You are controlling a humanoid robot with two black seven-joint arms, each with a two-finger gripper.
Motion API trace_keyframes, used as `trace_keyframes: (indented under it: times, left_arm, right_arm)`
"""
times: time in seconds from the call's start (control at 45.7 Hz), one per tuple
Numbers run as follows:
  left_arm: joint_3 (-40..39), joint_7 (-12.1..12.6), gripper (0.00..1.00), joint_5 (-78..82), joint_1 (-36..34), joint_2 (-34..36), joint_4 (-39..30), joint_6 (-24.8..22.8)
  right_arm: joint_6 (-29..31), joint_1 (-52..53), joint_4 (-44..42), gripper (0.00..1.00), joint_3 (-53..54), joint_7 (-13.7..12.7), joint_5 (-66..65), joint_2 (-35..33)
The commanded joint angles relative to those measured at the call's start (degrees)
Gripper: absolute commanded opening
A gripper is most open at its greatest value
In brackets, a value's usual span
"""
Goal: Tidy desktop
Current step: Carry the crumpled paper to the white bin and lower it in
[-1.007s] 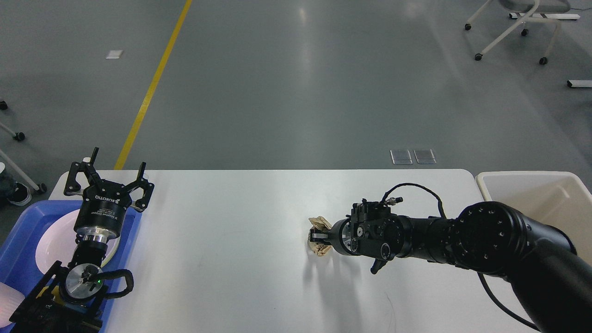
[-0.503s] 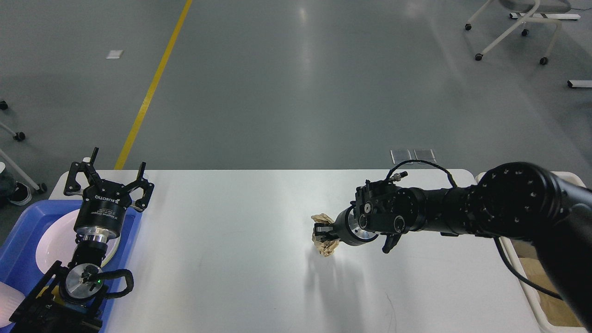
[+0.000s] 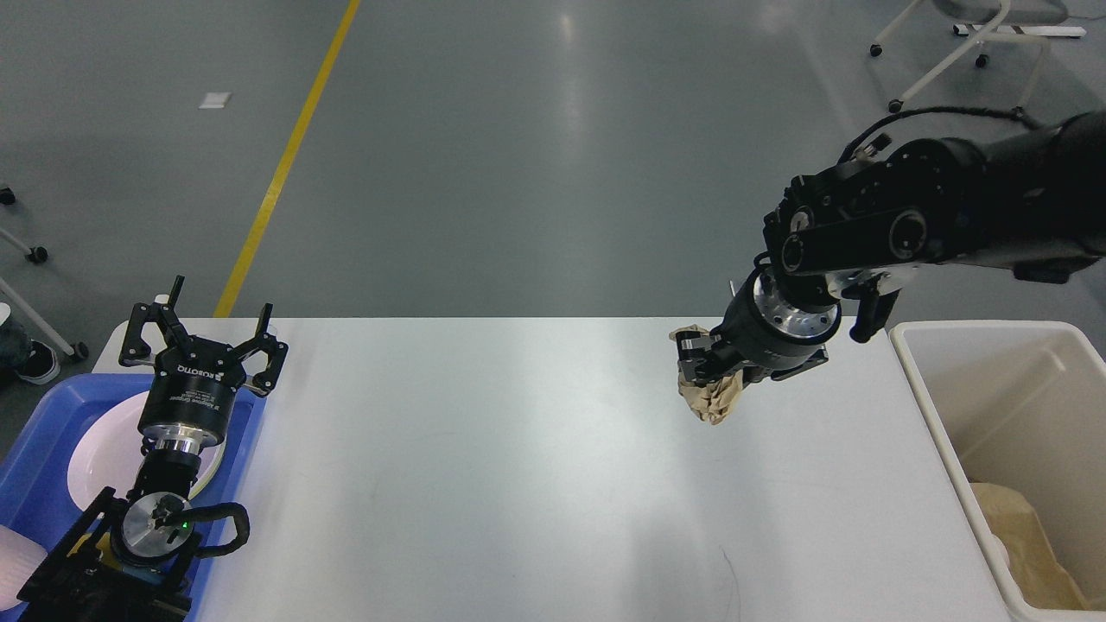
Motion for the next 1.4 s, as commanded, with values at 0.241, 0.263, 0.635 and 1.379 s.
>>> trace_keyframes:
  times: [0.241, 0.263, 0.635, 1.379]
  left_arm:
    - [0.0, 0.02, 0.96, 0.0, 0.0, 0.0, 0.0, 0.01]
    - [0.0, 0.02, 0.96, 0.0, 0.0, 0.0, 0.0, 0.01]
    - [0.0, 0.02, 0.96, 0.0, 0.0, 0.0, 0.0, 0.01]
    - [0.0, 0.02, 0.96, 0.09, 0.0, 0.0, 0.0, 0.01]
  right_arm:
    - [1.72, 12.88, 11.17, 0.0, -8.98, -0.01, 6.15, -3.25]
    - [1.81, 12.88, 11.17, 0.0, -9.15, -0.01, 6.15, -3.42]
    - [-2.75, 8.58, 8.71, 0.0, -17.23, -0.01, 8.35, -8.07]
    - [-7.68, -60.32, -53.94, 0.0, 4.63, 0.69, 5.18, -28.56]
